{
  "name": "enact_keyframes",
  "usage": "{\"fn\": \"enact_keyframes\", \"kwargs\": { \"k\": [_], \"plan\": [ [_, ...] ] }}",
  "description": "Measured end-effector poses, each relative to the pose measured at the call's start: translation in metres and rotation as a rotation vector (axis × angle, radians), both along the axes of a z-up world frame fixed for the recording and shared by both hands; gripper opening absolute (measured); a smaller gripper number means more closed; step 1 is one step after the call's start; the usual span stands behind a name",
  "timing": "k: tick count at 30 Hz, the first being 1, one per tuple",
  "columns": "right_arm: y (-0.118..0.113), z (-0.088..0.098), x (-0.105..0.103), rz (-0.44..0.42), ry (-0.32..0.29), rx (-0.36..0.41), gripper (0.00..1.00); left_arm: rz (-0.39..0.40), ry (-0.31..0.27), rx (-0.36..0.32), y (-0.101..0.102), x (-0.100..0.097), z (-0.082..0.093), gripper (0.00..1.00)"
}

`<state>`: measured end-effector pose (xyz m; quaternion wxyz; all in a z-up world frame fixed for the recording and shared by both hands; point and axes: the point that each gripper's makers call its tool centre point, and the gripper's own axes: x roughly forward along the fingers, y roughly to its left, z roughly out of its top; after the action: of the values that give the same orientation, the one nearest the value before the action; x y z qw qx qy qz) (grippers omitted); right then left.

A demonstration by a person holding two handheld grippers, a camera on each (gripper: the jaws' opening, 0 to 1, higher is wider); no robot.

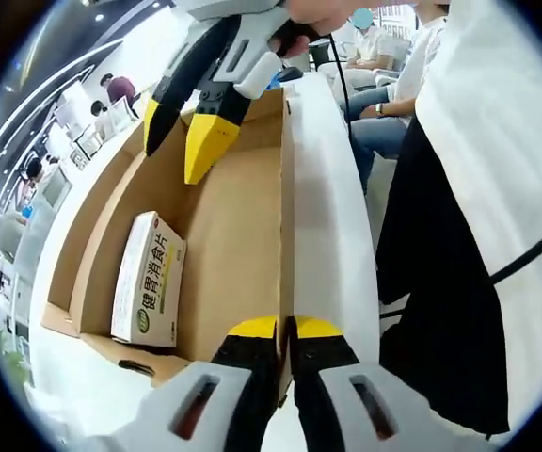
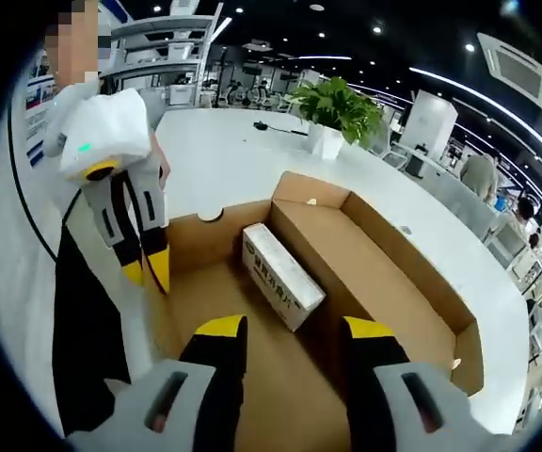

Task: Operate the shoe box by opening the lid, removing the specified soft item, and placing it in the target area until the item is outside and the box remains undamaged.

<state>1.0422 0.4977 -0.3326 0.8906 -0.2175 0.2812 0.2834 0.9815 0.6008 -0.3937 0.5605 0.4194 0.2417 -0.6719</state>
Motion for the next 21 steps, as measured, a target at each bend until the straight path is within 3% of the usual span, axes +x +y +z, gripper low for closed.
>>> {"fn": "enact_keyframes", "kwargs": {
  "k": [2,6,9,15,19,21],
  "plan": [
    [0.004,-0.002,0.006,0.011,0.007,0.007,0.37,-0.002,0.002,0.0,0.0,0.0,0.0,0.03],
    [0.008,-0.004,0.014,0.113,-0.005,-0.142,0.37,-0.007,0.0,0.0,0.0,0.0,0.0,0.03],
    [0.014,-0.004,0.018,0.097,0.009,-0.105,0.4,-0.007,0.0,0.0,0.0,0.0,0.0,0.03],
    [0.021,-0.003,0.015,0.142,0.005,-0.139,0.39,-0.014,0.001,0.001,0.001,0.0,-0.001,0.03],
    [0.023,-0.002,0.016,0.159,0.009,-0.145,0.35,-0.013,-0.003,-0.004,0.0,0.0,-0.001,0.03],
    [0.021,-0.004,0.018,0.183,0.006,-0.166,0.23,-0.017,-0.007,-0.007,0.0,0.0,-0.001,0.03]
  ]
}}
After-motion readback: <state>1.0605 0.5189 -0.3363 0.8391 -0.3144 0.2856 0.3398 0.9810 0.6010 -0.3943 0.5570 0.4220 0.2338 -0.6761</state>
